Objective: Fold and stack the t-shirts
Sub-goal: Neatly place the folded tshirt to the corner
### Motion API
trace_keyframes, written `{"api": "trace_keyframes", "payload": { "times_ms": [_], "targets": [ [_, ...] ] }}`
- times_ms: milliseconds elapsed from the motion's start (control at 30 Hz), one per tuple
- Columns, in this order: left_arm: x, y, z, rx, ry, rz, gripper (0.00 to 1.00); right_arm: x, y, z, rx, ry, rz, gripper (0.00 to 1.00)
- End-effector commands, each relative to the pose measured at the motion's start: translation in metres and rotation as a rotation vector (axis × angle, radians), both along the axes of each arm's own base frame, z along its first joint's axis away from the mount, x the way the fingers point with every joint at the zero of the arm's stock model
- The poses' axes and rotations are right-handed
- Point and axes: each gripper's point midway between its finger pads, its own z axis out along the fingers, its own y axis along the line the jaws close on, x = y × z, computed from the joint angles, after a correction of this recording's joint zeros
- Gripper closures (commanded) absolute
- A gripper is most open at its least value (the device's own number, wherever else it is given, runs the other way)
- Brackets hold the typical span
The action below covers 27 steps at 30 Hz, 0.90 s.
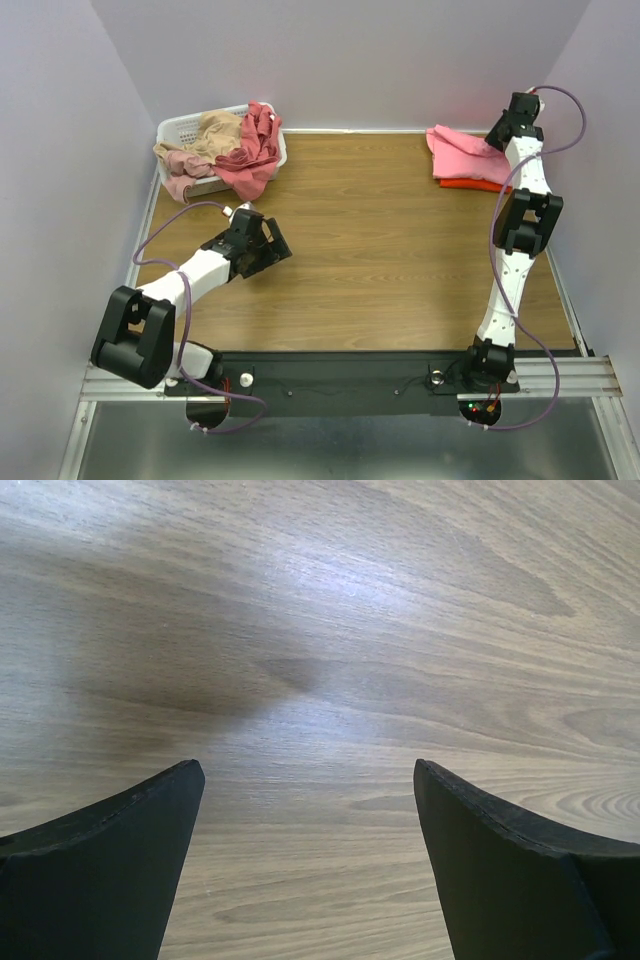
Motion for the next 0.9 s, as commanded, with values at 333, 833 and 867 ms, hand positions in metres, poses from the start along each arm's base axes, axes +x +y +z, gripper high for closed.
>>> {"api": "trace_keyframes", "payload": {
  "times_ms": [333, 833, 867],
  "targets": [
    [0.017, -0.004, 0.005, 0.019, -0.016, -0.008, 0.02, 0.043, -0.036, 0.040, 0.109, -0.316, -0.244, 0.86],
    [0.019, -0.008, -0.002, 0.011, -0.004, -0.013, 0.02, 0.064, -0.039, 0.047, 0.151, -0.442, -0.222, 0.32],
    [0.019, -0.007, -0.002, 0.010, -0.004, -0.010, 0.02, 0.066, -0.039, 0.049, 0.141, -0.448, -0.209, 0.32]
  ]
}}
